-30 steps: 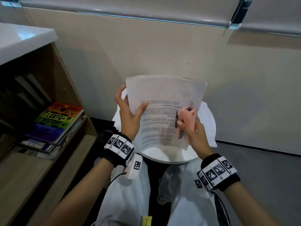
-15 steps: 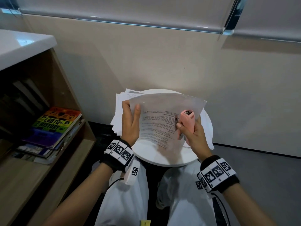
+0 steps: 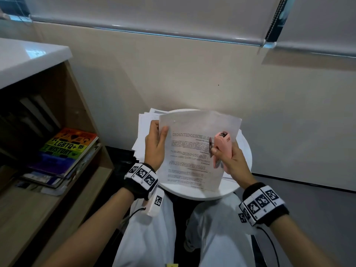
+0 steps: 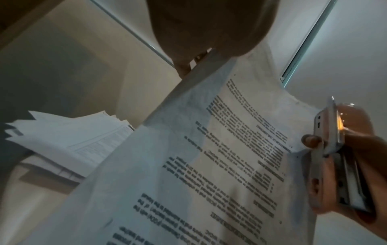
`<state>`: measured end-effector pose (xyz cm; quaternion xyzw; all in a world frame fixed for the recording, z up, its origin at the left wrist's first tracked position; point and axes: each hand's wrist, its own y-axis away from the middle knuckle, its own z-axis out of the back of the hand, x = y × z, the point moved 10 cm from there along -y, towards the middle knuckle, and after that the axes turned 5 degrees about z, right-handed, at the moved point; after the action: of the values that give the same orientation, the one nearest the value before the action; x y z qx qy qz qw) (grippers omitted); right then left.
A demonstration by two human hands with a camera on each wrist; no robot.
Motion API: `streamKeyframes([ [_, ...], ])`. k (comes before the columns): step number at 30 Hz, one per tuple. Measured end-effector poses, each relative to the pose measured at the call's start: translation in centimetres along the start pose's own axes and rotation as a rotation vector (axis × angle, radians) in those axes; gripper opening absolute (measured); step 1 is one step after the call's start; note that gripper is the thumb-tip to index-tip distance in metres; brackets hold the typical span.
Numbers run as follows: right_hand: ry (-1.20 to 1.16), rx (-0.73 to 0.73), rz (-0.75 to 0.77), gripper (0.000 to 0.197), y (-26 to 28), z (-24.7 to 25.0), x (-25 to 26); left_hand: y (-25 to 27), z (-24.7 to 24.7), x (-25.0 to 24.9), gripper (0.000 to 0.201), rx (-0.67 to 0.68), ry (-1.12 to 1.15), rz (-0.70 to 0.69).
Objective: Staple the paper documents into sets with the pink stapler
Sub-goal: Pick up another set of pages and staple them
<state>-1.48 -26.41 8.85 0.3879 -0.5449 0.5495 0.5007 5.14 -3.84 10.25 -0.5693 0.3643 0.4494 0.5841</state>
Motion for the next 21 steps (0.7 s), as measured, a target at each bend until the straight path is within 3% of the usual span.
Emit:
streamKeyframes([
  [4, -0.081, -0.215, 0.079, 0.055, -1.3, 2.2, 2.2, -0.1, 0.4, -1.0, 0.011, -0.046, -0.072, -0.012],
  [9, -0.284, -0.442, 0.3, 0.058, -3.8, 2.8, 11.5, -0.2, 0.4, -1.5, 0.017, -0.059, -0.063, -0.005],
  [13, -0.413, -0.49, 0.259, 0.033, -6.8, -1.8, 14.1, 1.0, -0.5, -1.9, 0.021, -0.061, -0.052, -0.001],
  [16, -0.324, -0.486, 0.158, 0.013, -8.1, -5.6, 13.5, 1.9, -0.9, -2.1, 0.025, -0.059, -0.035, -0.007],
  [21, -0.001, -0.515, 0.151, 0.024, -8.9, -7.8, 11.3, 2.4, -0.2, -2.6, 0.027, -0.09, -0.056, -0.037],
])
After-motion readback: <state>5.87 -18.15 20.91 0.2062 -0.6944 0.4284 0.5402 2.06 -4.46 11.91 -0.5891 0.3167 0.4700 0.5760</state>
